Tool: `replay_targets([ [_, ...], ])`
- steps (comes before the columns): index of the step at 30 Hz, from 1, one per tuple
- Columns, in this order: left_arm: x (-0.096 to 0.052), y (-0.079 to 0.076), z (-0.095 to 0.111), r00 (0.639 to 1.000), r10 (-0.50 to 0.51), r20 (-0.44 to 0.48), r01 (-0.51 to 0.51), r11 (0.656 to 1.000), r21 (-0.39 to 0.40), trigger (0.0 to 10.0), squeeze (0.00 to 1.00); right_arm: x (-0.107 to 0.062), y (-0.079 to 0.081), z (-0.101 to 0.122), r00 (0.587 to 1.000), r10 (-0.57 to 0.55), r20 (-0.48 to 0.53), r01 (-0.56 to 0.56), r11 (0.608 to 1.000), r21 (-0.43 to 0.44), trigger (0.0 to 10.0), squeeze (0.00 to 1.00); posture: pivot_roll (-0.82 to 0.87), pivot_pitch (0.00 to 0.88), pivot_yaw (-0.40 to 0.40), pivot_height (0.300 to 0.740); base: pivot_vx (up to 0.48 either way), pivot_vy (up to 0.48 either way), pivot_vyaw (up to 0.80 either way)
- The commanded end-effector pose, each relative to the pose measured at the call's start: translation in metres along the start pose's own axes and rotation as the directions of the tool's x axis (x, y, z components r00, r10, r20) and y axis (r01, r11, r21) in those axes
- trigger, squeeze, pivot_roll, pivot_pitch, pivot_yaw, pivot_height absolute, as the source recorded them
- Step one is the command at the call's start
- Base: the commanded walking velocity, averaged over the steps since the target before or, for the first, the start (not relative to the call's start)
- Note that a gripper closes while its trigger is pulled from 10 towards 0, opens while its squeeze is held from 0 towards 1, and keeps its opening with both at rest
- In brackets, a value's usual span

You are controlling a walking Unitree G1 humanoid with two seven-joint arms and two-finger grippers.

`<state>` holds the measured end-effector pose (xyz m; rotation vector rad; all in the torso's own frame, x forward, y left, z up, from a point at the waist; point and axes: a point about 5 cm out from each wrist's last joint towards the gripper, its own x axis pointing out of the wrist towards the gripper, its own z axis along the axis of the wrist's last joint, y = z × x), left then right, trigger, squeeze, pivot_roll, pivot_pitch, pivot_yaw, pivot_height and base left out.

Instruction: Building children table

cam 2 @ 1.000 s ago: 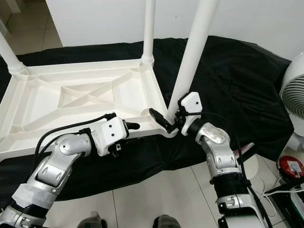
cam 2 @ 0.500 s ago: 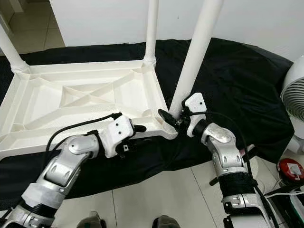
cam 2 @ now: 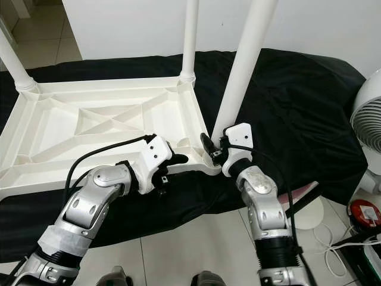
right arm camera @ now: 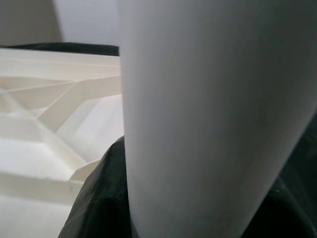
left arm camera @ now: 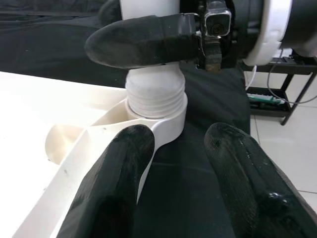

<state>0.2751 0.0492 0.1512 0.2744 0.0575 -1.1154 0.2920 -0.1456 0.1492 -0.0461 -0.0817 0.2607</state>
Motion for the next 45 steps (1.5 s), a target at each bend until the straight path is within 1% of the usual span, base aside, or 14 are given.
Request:
replay_targets([
  [1,0.0,0.012,-0.005,0.973,0.231,-0.017,-0.231,0.973,0.0,10.0,0.0,-0.006,0.002,-0.016,0.989,-0.119,-0.086,0.119,0.993,0.002,0.0,0.0,0.02,0.0,-0.029,0.74,0.0,0.0,0.0],
  [9,0.002,0.018,-0.004,0.959,0.285,-0.014,-0.284,0.959,0.008,10.0,0.0,-0.009,0.03,-0.018,0.956,-0.274,-0.105,0.277,0.961,0.013,0.0,0.0,0.02,0.0,-0.036,0.74,0.0,0.0,0.0],
  [15,0.004,0.028,-0.005,0.952,0.306,-0.006,-0.306,0.952,-0.023,10.0,0.0,-0.006,0.03,-0.015,0.96,-0.262,-0.101,0.268,0.962,0.044,0.0,0.0,0.01,0.0,-0.038,0.74,0.0,0.0,0.0],
  [16,0.004,0.029,-0.005,0.95,0.311,-0.006,-0.311,0.95,-0.024,10.0,0.0,-0.005,0.027,-0.012,0.966,-0.245,-0.08,0.249,0.968,0.04,10.0,0.0,0.0,0.0,-0.034,0.74,0.0,0.0,0.0],
  [18,0.004,0.031,-0.005,0.947,0.321,-0.009,-0.321,0.947,-0.02,10.0,0.0,-0.004,0.026,-0.008,0.973,-0.225,-0.057,0.227,0.973,0.03,10.0,0.0,0.0,0.0,-0.034,0.74,0.0,0.0,0.0],
  [19,0.004,0.033,-0.004,0.943,0.333,-0.007,-0.333,0.943,-0.014,10.0,0.0,-0.004,0.023,-0.007,0.977,-0.208,-0.049,0.211,0.976,0.047,10.0,0.84,0.0,0.0,-0.023,0.74,0.0,0.0,0.0],
  [20,0.004,0.034,-0.004,0.94,0.34,-0.006,-0.34,0.94,-0.014,10.0,0.0,-0.004,0.02,-0.005,0.981,-0.189,-0.037,0.191,0.98,0.055,10.0,1.0,0.0,0.0,-0.023,0.74,0.0,0.0,0.0],
  [24,0.002,0.036,-0.006,0.94,0.34,-0.008,-0.34,0.94,-0.008,10.0,0.0,-0.007,0.007,0.001,0.998,-0.053,0.019,0.052,0.995,0.08,10.0,1.0,-0.02,0.0,-0.011,0.74,0.0,0.0,0.0],
  [26,0.002,0.036,-0.007,0.94,0.341,-0.009,-0.341,0.94,-0.001,10.0,0.0,-0.008,0.004,0.003,0.999,-0.04,0.029,0.038,0.996,0.078,10.0,1.0,-0.02,0.0,-0.011,0.74,0.0,0.0,0.0],
  [30,0.002,0.04,-0.006,0.938,0.347,-0.004,-0.347,0.938,0.002,10.0,0.0,-0.01,-0.011,0.005,0.997,0.06,0.051,-0.06,0.998,0.001,10.0,1.0,-0.01,0.0,-0.007,0.74,0.0,0.0,0.0],
  [31,0.001,0.041,-0.006,0.936,0.353,-0.003,-0.353,0.936,0.004,10.0,0.0,-0.01,-0.016,0.005,0.995,0.09,0.046,-0.09,0.996,0.012,10.0,0.0,-0.01,0.0,-0.006,0.74,0.0,0.0,0.0],
  [32,0.001,0.041,-0.006,0.936,0.353,-0.003,-0.353,0.936,0.004,10.0,0.0,-0.01,-0.016,0.005,0.995,0.09,0.046,-0.09,0.996,0.012,10.0,0.0,-0.01,0.0,-0.006,0.74,0.0,0.0,0.0],
  [37,-0.002,0.041,-0.008,0.936,0.351,0.0,-0.351,0.936,0.014,10.0,0.0,-0.008,-0.024,-0.001,0.938,0.346,-0.02,-0.347,0.937,-0.039,10.0,0.0,0.0,0.0,-0.002,0.74,0.0,0.0,0.0],
  [45,0.004,0.041,-0.003,0.937,0.348,0.016,-0.348,0.937,0.029,10.0,0.0,0.007,-0.023,-0.008,0.893,0.445,-0.069,-0.45,0.891,-0.069,10.0,0.0,0.02,0.0,0.0,0.74,0.0,0.0,0.0],
])
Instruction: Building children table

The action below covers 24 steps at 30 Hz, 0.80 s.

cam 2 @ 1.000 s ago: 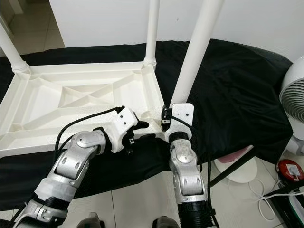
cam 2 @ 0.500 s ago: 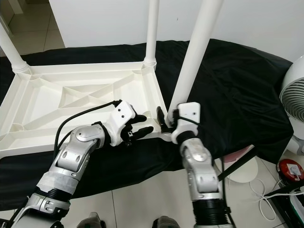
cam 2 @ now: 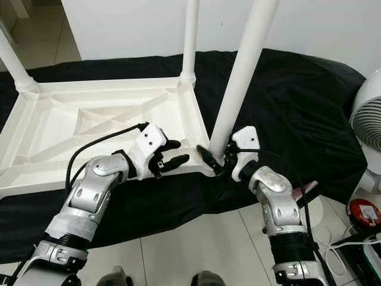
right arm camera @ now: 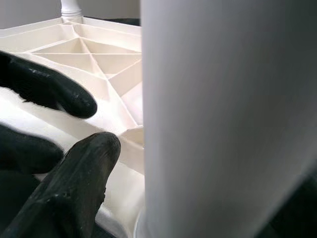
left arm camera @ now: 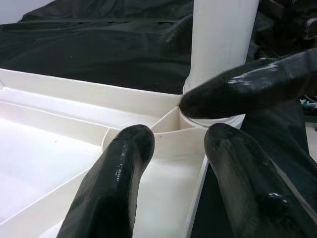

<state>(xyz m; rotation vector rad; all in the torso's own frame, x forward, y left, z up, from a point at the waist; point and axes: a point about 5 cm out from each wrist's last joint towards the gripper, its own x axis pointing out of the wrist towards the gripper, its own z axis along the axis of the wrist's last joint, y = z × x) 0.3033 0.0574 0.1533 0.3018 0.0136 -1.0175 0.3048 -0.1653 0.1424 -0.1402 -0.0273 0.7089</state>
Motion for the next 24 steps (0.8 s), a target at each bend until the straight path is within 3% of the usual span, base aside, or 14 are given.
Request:
replay_targets([
  [1,0.001,0.013,0.001,0.968,0.252,0.0,-0.252,0.968,-0.006,10.0,0.0,0.003,-0.002,0.001,1.0,0.021,-0.005,-0.021,0.999,-0.029,10.0,0.0,0.02,0.0,-0.001,0.74,0.0,0.0,0.0],
  [8,-0.001,0.015,-0.001,0.968,0.251,0.0,-0.251,0.968,0.006,10.0,0.0,0.015,-0.008,0.002,0.995,0.103,-0.016,-0.103,0.993,-0.051,10.0,0.0,0.03,0.0,-0.012,0.74,0.0,0.0,0.0],
  [9,-0.001,0.015,0.0,0.967,0.253,0.006,-0.253,0.967,0.004,10.0,0.0,0.016,-0.008,0.001,0.992,0.121,-0.023,-0.122,0.991,-0.059,2.2,0.0,0.04,0.0,-0.016,0.74,0.0,0.0,0.0],
  [10,-0.001,0.015,0.001,0.967,0.254,0.011,-0.254,0.967,0.003,10.0,0.0,0.016,-0.008,-0.001,0.99,0.135,-0.029,-0.136,0.989,-0.051,0.0,0.0,0.04,0.0,-0.02,0.74,0.0,0.0,0.0],
  [17,0.001,0.014,0.002,0.965,0.26,0.019,-0.26,0.966,-0.001,10.0,0.0,0.011,-0.006,-0.006,0.984,0.173,-0.037,-0.174,0.985,-0.02,0.0,0.0,0.04,0.0,-0.032,0.74,0.0,0.0,0.0],
  [24,0.001,0.013,0.001,0.965,0.26,0.023,-0.26,0.966,-0.004,10.0,0.0,0.007,-0.002,-0.007,0.99,0.142,-0.018,-0.142,0.99,0.017,0.0,0.0,0.03,0.0,-0.041,0.74,0.0,0.0,0.0],
])
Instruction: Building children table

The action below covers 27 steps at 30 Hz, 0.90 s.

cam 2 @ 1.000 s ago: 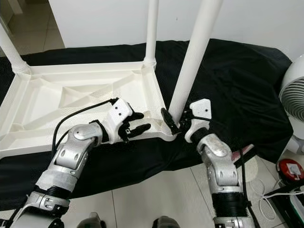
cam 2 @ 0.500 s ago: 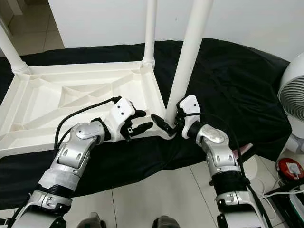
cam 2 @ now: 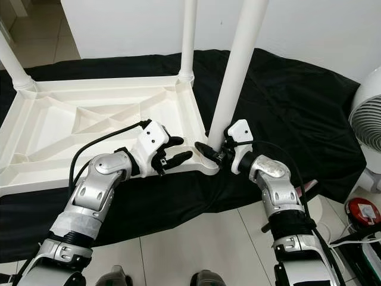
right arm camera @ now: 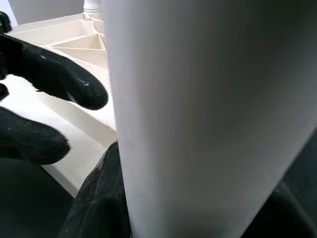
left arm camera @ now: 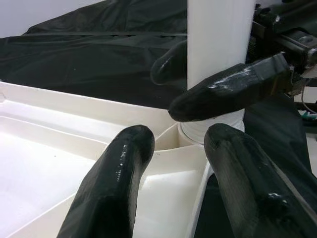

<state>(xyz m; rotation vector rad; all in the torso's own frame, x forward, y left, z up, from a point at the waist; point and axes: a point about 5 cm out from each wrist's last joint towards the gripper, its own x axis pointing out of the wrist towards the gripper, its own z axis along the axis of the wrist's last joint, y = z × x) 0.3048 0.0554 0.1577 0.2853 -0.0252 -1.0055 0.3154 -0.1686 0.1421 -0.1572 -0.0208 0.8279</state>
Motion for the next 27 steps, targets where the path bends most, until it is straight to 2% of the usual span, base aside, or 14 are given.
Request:
replay_targets([
  [1,-0.001,0.011,-0.004,0.97,0.242,-0.015,-0.242,0.97,0.001,10.0,0.0,0.001,0.007,-0.006,0.999,-0.029,-0.019,0.03,0.998,0.052,0.0,0.0,0.03,0.0,-0.04,0.74,0.0,0.0,0.0],
  [2,0.0,0.012,-0.004,0.97,0.242,-0.014,-0.242,0.97,-0.001,10.0,0.0,0.001,0.006,-0.007,0.995,-0.094,-0.033,0.096,0.994,0.055,0.0,0.0,0.03,0.0,-0.041,0.74,0.0,0.0,0.0],
  [5,0.0,0.011,-0.004,0.97,0.242,-0.014,-0.242,0.97,-0.002,10.0,0.0,0.001,0.006,-0.008,0.99,-0.138,-0.042,0.14,0.989,0.055,0.0,0.0,0.03,0.0,-0.04,0.74,0.0,0.0,0.0],
  [6,0.001,0.011,-0.004,0.971,0.237,-0.015,-0.237,0.972,-0.002,10.0,0.0,0.002,0.009,-0.007,0.978,-0.204,-0.038,0.206,0.977,0.051,0.0,0.0,0.02,0.0,-0.038,0.74,0.0,0.0,0.0],
  [9,0.001,0.011,-0.004,0.972,0.233,-0.015,-0.233,0.972,-0.003,10.0,0.0,0.002,0.013,-0.006,0.969,-0.245,-0.032,0.246,0.968,0.05,0.0,0.0,0.02,0.0,-0.037,0.74,0.0,0.0,0.0],
  [12,0.001,0.011,-0.005,0.974,0.226,-0.016,-0.226,0.974,-0.002,10.0,0.0,0.002,0.023,-0.009,0.903,-0.426,-0.055,0.429,0.899,0.091,0.0,0.0,0.02,0.0,-0.038,0.74,0.0,0.0,0.0],
  [14,0.001,0.011,-0.005,0.974,0.226,-0.016,-0.226,0.974,-0.002,10.0,0.0,0.002,0.023,-0.009,0.903,-0.426,-0.055,0.429,0.899,0.091,0.0,0.0,0.02,0.0,-0.038,0.74,0.0,0.0,0.0],
  [16,0.001,0.011,-0.005,0.974,0.227,-0.017,-0.227,0.974,-0.002,10.0,0.0,0.001,0.031,-0.012,0.806,-0.583,-0.104,0.591,0.801,0.092,0.0,0.0,0.02,0.0,-0.04,0.74,0.0,0.0,0.0],
  [18,0.001,0.011,-0.005,0.974,0.227,-0.017,-0.227,0.974,-0.002,10.0,0.0,0.001,0.031,-0.012,0.806,-0.583,-0.104,0.591,0.801,0.092,0.0,0.0,0.02,0.0,-0.04,0.74,0.0,0.0,0.0],
  [19,0.001,0.011,-0.006,0.974,0.228,-0.018,-0.228,0.974,-0.003,10.0,0.0,0.001,0.034,-0.014,0.743,-0.657,-0.129,0.669,0.738,0.087,0.0,0.0,0.01,0.0,-0.041,0.74,0.0,0.0,0.0],
  [20,0.001,0.011,-0.006,0.974,0.228,-0.018,-0.228,0.974,-0.003,10.0,0.0,0.001,0.034,-0.014,0.743,-0.657,-0.129,0.669,0.738,0.087,0.0,0.0,0.01,0.0,-0.041,0.74,0.0,0.0,0.0],
  [21,0.001,0.012,-0.006,0.973,0.229,-0.019,-0.229,0.973,-0.005,10.0,0.0,0.001,0.037,-0.016,0.681,-0.716,-0.155,0.731,0.679,0.076,0.0,0.0,0.01,0.0,-0.039,0.74,0.0,0.0,0.0],
  [22,0.001,0.012,-0.006,0.973,0.229,-0.019,-0.229,0.973,-0.006,10.0,0.0,0.003,0.042,-0.016,0.643,-0.746,-0.175,0.765,0.639,0.085,0.0,0.0,0.01,0.0,-0.034,0.74,0.0,0.0,0.0],
  [27,0.001,0.011,-0.005,0.974,0.225,-0.017,-0.225,0.974,-0.006,10.0,0.0,0.008,0.047,-0.013,0.625,-0.76,-0.178,0.78,0.617,0.101,0.0,0.0,0.01,0.0,-0.033,0.74,0.0,0.0,0.0],
])
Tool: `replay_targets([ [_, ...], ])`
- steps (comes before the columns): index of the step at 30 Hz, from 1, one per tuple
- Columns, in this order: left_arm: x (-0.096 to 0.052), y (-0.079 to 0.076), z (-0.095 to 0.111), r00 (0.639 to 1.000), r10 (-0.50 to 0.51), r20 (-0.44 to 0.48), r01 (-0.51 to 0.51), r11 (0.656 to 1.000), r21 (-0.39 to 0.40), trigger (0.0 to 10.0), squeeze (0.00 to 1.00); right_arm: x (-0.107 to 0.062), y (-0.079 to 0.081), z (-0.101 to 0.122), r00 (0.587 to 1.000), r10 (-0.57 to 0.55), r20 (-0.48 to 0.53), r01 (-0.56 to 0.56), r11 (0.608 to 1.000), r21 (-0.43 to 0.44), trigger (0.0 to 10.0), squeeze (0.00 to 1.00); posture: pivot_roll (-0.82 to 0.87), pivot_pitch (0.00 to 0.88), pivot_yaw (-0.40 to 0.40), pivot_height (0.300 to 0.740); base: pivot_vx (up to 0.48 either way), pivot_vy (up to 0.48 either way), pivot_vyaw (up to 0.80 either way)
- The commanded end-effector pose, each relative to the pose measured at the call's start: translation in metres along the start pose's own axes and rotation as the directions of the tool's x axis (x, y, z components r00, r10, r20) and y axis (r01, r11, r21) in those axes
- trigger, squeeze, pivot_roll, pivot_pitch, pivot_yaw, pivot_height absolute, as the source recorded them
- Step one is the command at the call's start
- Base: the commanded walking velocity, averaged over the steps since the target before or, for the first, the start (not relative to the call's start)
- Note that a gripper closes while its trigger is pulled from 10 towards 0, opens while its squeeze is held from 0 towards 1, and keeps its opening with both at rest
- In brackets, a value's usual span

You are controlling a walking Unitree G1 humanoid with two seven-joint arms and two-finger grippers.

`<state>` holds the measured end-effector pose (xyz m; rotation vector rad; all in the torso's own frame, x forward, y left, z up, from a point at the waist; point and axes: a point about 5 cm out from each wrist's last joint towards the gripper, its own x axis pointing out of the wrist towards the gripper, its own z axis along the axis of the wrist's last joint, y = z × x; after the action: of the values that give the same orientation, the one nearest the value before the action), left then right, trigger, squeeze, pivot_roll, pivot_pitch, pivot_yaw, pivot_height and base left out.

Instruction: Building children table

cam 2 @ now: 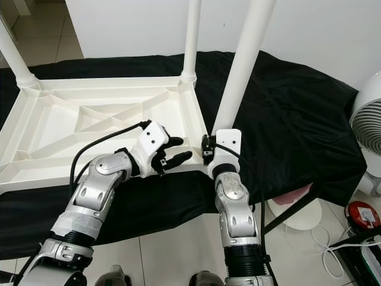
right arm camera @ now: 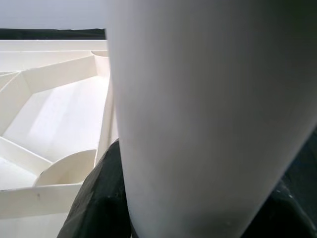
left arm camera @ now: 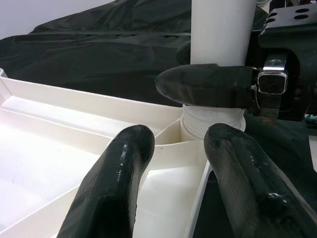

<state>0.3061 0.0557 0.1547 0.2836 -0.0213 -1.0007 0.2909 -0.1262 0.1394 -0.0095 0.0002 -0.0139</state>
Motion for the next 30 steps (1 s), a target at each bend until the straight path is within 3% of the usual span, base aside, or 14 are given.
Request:
replay_targets([
  [1,0.001,0.011,-0.002,0.976,0.22,-0.012,-0.22,0.976,-0.003,10.0,0.0,-0.003,-0.007,-0.016,0.994,-0.058,-0.089,0.058,0.998,-0.003,0.0,0.0,0.01,0.0,-0.033,0.74,0.0,0.0,0.0],
  [4,0.001,0.011,-0.002,0.976,0.219,-0.011,-0.219,0.976,-0.001,10.0,0.0,-0.004,-0.008,-0.014,0.994,-0.068,-0.084,0.067,0.998,-0.011,0.0,0.0,0.01,0.0,-0.036,0.74,0.0,0.0,0.0],
  [5,0.001,0.012,-0.002,0.975,0.221,-0.011,-0.221,0.975,-0.001,10.0,0.0,-0.004,-0.008,-0.012,0.995,-0.065,-0.08,0.064,0.998,-0.005,2.3,0.0,0.01,0.0,-0.036,0.74,0.0,0.0,0.0],
  [6,0.0,0.012,-0.002,0.975,0.223,-0.011,-0.223,0.975,-0.001,10.0,0.0,-0.004,-0.008,-0.01,0.995,-0.062,-0.074,0.061,0.998,-0.009,10.0,0.0,0.01,0.0,-0.036,0.74,0.0,0.0,0.0],
  [7,0.0,0.012,-0.002,0.975,0.223,-0.011,-0.223,0.975,-0.001,10.0,0.0,-0.004,-0.008,-0.01,0.995,-0.062,-0.074,0.061,0.998,-0.009,10.0,0.0,0.01,0.0,-0.036,0.74,0.0,0.0,0.0],
  [8,0.0,0.012,-0.002,0.974,0.225,-0.01,-0.225,0.974,-0.001,10.0,0.0,-0.005,-0.007,-0.009,0.996,-0.062,-0.07,0.061,0.998,-0.012,10.0,0.24,0.01,0.0,-0.037,0.74,0.0,0.0,0.0],
  [9,0.0,0.012,-0.002,0.974,0.227,-0.011,-0.227,0.974,-0.004,10.0,0.0,-0.005,-0.007,-0.006,0.998,-0.029,-0.049,0.029,1.0,-0.005,10.0,1.0,0.01,0.0,-0.038,0.74,0.0,0.0,0.0],
  [11,0.0,0.012,-0.002,0.974,0.227,-0.011,-0.227,0.974,-0.004,10.0,0.0,-0.005,-0.007,-0.006,0.998,-0.029,-0.049,0.029,1.0,-0.005,10.0,1.0,0.01,0.0,-0.038,0.74,0.0,0.0,0.0],
  [16,0.0,0.011,-0.002,0.973,0.229,-0.01,-0.229,0.973,-0.008,10.0,0.0,0.0,-0.01,-0.001,0.992,0.13,-0.003,-0.13,0.991,0.03,10.0,1.0,0.01,0.0,-0.041,0.74,0.0,0.0,0.0],
  [23,0.0,0.012,-0.003,0.972,0.235,-0.012,-0.235,0.972,-0.007,10.0,0.0,0.007,-0.02,0.005,0.953,0.301,0.016,-0.301,0.953,-0.03,10.0,1.0,0.03,0.0,-0.043,0.74,0.0,0.0,0.0],
  [24,-0.001,0.012,-0.002,0.972,0.236,-0.011,-0.236,0.972,-0.007,10.0,0.0,0.007,-0.02,0.006,0.93,0.367,0.015,-0.366,0.929,-0.061,10.0,0.75,0.03,0.0,-0.043,0.74,0.0,0.0,0.0],
  [25,-0.001,0.012,-0.002,0.971,0.238,-0.011,-0.238,0.971,-0.005,10.0,0.0,0.005,-0.019,0.006,0.898,0.439,0.008,-0.437,0.895,-0.085,10.0,0.0,0.03,0.0,-0.041,0.74,0.0,0.0,0.0],
  [29,-0.001,0.013,-0.002,0.97,0.243,-0.011,-0.243,0.97,-0.003,10.0,0.0,0.003,-0.016,0.01,0.812,0.584,0.005,-0.578,0.805,-0.13,10.0,0.0,0.04,0.0,-0.037,0.74,0.0,0.0,0.0],
  [30,-0.001,0.013,-0.002,0.97,0.243,-0.011,-0.243,0.97,-0.003,10.0,0.0,0.003,-0.016,0.01,0.812,0.584,0.005,-0.578,0.805,-0.13,10.0,0.0,0.04,0.0,-0.037,0.74,0.0,0.0,0.0],
])
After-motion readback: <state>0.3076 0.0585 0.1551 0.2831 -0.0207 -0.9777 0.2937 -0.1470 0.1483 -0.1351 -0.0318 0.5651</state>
